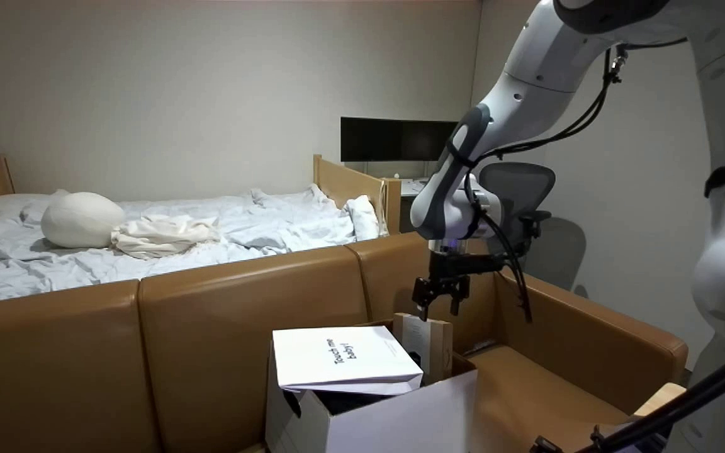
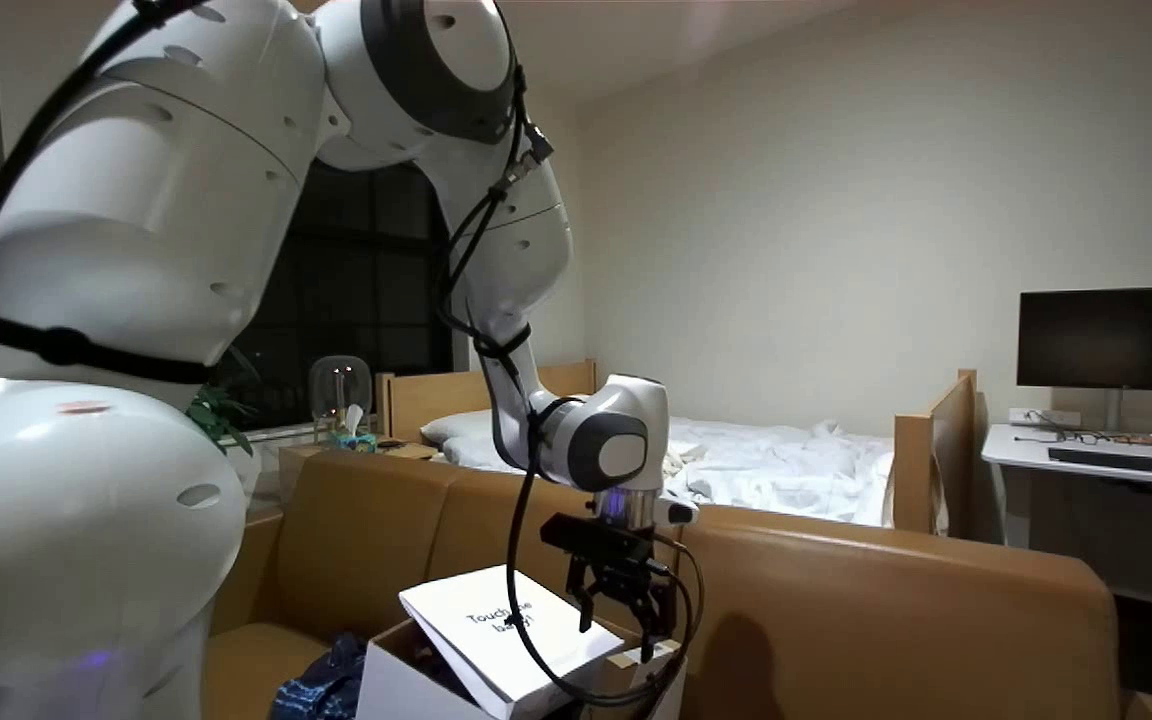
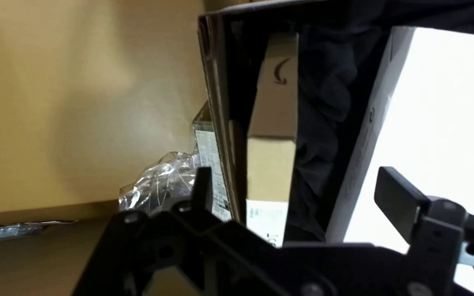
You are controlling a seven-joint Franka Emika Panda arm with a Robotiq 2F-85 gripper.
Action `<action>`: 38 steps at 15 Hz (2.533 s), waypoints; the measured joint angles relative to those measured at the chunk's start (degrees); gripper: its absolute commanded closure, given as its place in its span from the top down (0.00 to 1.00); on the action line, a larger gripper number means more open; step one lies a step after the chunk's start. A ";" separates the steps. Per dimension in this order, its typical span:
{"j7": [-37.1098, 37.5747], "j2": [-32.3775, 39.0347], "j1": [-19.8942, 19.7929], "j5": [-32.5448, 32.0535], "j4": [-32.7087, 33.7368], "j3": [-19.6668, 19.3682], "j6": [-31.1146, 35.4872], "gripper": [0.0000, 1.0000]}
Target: Pick up the cloth and two books from the box and put them on the sofa
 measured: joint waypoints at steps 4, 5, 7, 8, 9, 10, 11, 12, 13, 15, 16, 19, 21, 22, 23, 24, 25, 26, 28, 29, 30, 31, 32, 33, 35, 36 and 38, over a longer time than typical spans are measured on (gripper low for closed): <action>0.08 4.28 0.06 0.12 3.94 0.11 0.21 1.00; 0.14 5.58 0.08 0.03 4.45 0.02 0.39 1.00; 0.15 8.22 0.10 -0.14 4.94 -0.15 0.94 1.00; 0.15 9.48 0.10 -0.15 5.03 -0.24 1.06 0.75; 0.15 10.65 0.08 -0.15 5.09 -0.30 1.10 0.74; 0.15 11.71 0.05 -0.15 5.16 -0.33 1.12 0.67; 0.15 12.44 0.04 -0.15 5.24 -0.35 1.28 0.60; 0.15 12.88 0.03 -0.15 5.36 -0.36 1.57 0.53; 0.15 13.01 0.02 -0.15 5.45 -0.36 1.96 0.47; 0.15 12.92 -0.08 -0.15 5.67 -0.31 2.84 0.34; 0.15 12.85 -0.14 -0.15 5.71 -0.25 3.49 0.28; 0.15 12.48 -0.17 -0.15 5.71 0.07 4.38 0.09; 0.15 11.94 -0.17 -0.15 5.63 0.57 4.29 0.08; 0.15 11.40 -0.29 -0.13 5.46 1.01 4.13 0.08; 0.15 10.71 -0.53 -0.07 5.23 1.60 3.86 0.07; 0.15 9.84 -0.83 0.02 4.99 2.26 3.38 0.08; 0.15 8.85 -1.11 0.02 4.70 2.86 2.97 0.08; 0.15 7.62 -1.31 0.09 4.38 3.34 2.61 0.08; 0.15 4.52 -1.48 0.20 4.05 3.85 2.28 0.08; 0.15 2.66 -1.47 0.21 4.07 3.90 2.26 0.08; 0.15 0.69 -1.46 0.21 4.12 3.83 2.23 0.08; 0.15 -1.32 -1.36 0.08 4.21 3.44 2.17 0.08; 0.15 -3.19 -1.24 -0.19 4.42 2.76 2.02 0.08; 0.20 -4.92 -1.10 -1.03 4.73 1.65 1.78 0.07; 1.36 -7.43 -0.99 -4.57 5.59 -1.64 1.58 0.08; 2.57 -8.09 -0.98 -7.14 6.06 -3.78 1.58 0.07; 5.68 -8.13 -1.07 -13.15 6.76 -8.50 1.59 0.07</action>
